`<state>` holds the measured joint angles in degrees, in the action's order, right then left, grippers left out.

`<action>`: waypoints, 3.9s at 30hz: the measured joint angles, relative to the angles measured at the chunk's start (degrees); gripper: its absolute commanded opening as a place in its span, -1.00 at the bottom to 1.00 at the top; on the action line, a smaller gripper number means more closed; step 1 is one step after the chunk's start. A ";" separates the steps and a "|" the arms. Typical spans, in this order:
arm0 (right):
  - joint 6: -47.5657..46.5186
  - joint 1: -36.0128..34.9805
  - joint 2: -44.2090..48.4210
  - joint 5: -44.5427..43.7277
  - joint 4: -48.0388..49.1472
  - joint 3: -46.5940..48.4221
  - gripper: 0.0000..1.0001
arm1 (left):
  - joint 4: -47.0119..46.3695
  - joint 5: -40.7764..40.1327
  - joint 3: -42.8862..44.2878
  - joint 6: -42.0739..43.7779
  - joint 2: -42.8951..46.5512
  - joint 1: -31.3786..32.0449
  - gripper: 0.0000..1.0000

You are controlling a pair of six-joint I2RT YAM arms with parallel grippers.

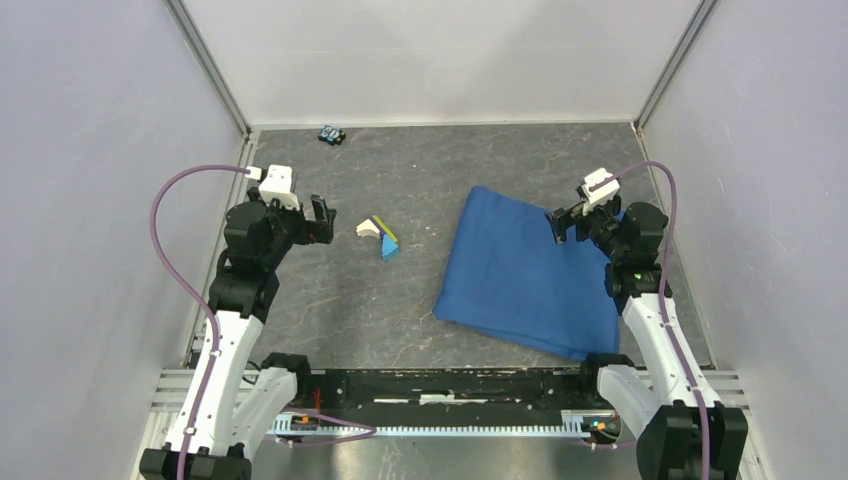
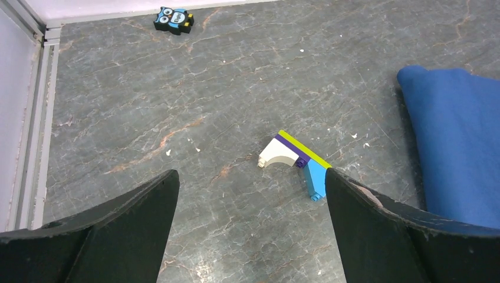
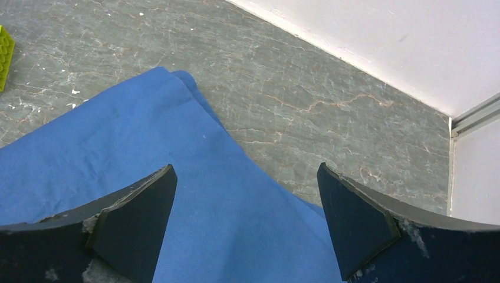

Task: Open and lay out the surgical kit
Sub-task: Move the distractor to the center of the board, then move the surgical kit at the center of the board.

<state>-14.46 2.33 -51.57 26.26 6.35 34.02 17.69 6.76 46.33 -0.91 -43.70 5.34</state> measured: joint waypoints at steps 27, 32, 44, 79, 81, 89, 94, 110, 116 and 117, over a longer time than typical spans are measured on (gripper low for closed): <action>-0.02 0.57 0.22 3.45 0.07 0.00 0.96 | 0.42 9.68 -0.96 -3.52 -14.71 1.49 1.00; -0.35 0.57 0.22 4.24 0.09 -0.02 0.96 | 1.53 6.45 -0.90 -8.13 -25.97 7.76 0.90; -1.42 0.76 -0.28 6.05 0.13 -0.15 0.96 | -0.66 5.44 7.10 -19.10 -50.01 11.89 0.66; -3.85 0.83 -2.93 6.54 -1.25 -0.15 0.96 | 7.82 14.16 78.55 -30.53 -101.90 5.49 0.08; -3.85 0.85 -2.93 6.49 -1.27 -0.15 0.96 | 7.93 14.49 81.57 -31.65 -103.80 4.85 0.31; -3.87 1.18 -2.91 4.52 -1.25 -0.15 0.96 | 7.63 16.59 84.08 -33.14 -104.59 4.15 0.99; -4.98 1.18 -1.97 1.49 -3.10 -0.04 0.96 | 6.84 17.03 74.60 -32.00 -97.81 4.37 1.00; -13.09 6.27 1.03 -18.73 -28.22 3.13 0.96 | -1.16 19.93 31.28 -21.18 -54.25 21.09 1.00; -14.93 19.17 -5.33 -15.61 -34.42 6.38 0.96 | -2.40 20.65 25.18 -21.53 -57.31 26.93 1.00; -15.32 21.18 -6.45 -14.69 -35.12 6.84 0.96 | -2.71 20.72 25.11 -21.70 -58.07 27.19 1.00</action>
<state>-29.78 23.51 -58.02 11.57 -28.77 40.86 14.98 27.49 71.44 -22.61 -101.78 32.53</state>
